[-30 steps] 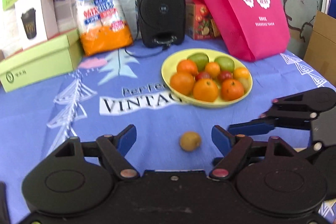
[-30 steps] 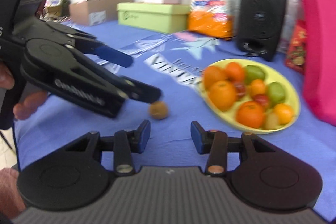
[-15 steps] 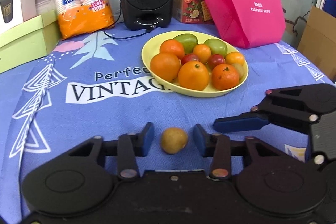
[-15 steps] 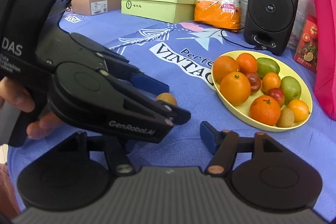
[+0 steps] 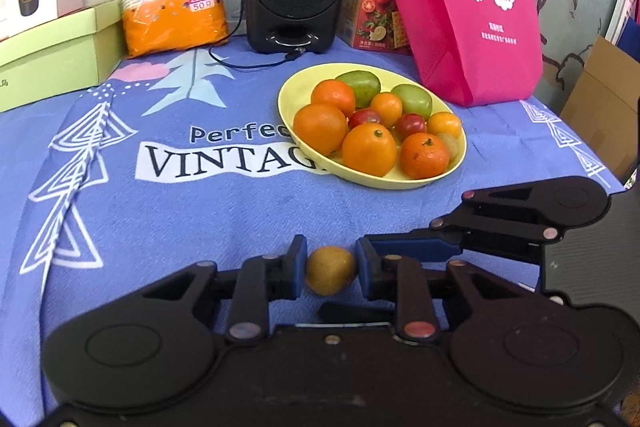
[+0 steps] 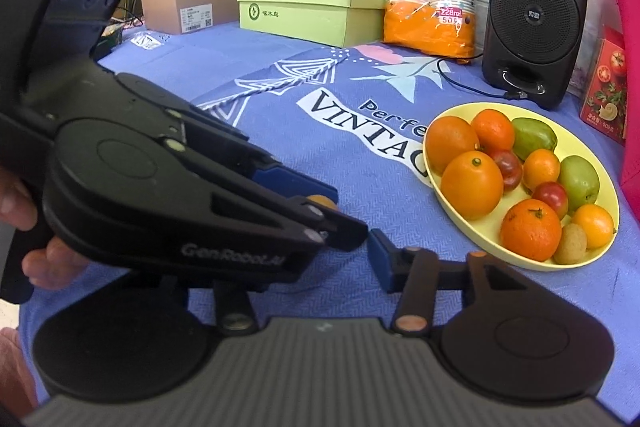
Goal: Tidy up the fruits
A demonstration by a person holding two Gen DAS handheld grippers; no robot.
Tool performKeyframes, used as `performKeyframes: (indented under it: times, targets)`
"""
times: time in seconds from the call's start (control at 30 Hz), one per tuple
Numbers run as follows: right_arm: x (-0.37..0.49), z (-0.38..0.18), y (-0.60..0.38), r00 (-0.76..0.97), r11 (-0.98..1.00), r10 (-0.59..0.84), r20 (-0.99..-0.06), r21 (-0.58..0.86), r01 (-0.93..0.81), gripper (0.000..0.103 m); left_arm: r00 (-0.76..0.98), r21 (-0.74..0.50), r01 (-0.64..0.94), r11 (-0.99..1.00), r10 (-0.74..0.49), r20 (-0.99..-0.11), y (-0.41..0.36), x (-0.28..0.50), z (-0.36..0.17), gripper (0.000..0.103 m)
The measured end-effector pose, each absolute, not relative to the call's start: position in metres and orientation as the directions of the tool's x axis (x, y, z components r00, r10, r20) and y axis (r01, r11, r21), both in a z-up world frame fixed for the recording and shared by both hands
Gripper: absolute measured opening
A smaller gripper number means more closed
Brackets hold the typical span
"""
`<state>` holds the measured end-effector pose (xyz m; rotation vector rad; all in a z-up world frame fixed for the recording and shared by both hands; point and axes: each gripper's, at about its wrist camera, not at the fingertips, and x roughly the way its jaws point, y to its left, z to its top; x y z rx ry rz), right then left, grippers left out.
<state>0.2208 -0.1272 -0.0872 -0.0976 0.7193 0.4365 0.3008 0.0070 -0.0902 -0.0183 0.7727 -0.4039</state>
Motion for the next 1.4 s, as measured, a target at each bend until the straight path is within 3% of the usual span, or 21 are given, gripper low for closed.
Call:
performKeyframes:
  times: [0.13,0.57,0.83,1.07,1.13,1.17,1.27,1.33,1.4]
  targets:
    - [0.216,-0.084,-0.13,0.667,0.902,0.373,-0.645,0.083,-0.424,0.035,0.655,-0.156,0.359,0.92,-0.368,-0.66,0.007,0.291,-0.082,0.026]
    - [0.194,-0.053,-0.142,0.761,0.916,0.357,-0.542,0.047,-0.397,0.035,0.716,-0.089,0.402,0.911,-0.373,-0.59,-0.011,0.274,-0.038,0.026]
    - [0.231,-0.027,-0.19,0.829,0.956,0.26,-0.494,0.011,-0.294,0.035,0.733,-0.035,0.476,0.879,-0.419,-0.535,-0.059,0.332,-0.007,0.026]
    - [0.28,-0.041,-0.233,0.828,0.978,0.202,-0.522,0.056,-0.203,0.035,0.708,-0.053,0.482,0.874,-0.425,-0.565,-0.088,0.396,-0.026,0.027]
    - [0.287,-0.048,-0.238,0.818,0.982,0.186,-0.544,0.067,-0.179,0.035,0.707,-0.055,0.457,0.888,-0.4,-0.583,-0.089,0.405,-0.036,0.035]
    - [0.287,-0.05,-0.239,0.817,0.983,0.178,-0.548,0.066,-0.17,0.035,0.709,-0.056,0.441,0.896,-0.386,-0.591,-0.088,0.407,-0.039,0.05]
    - [0.276,-0.053,-0.238,0.823,0.985,0.163,-0.544,0.035,-0.171,0.036,0.734,-0.066,0.406,0.911,-0.368,-0.571,-0.079,0.404,-0.04,0.075]
    - [0.267,-0.051,-0.238,0.827,0.987,0.149,-0.542,0.026,-0.161,0.038,0.746,-0.073,0.38,0.922,-0.353,-0.564,-0.07,0.397,-0.036,0.076]
    - [0.254,-0.046,-0.239,0.833,0.989,0.136,-0.536,0.028,-0.144,0.043,0.761,-0.082,0.353,0.932,-0.337,-0.554,-0.058,0.384,-0.029,0.084]
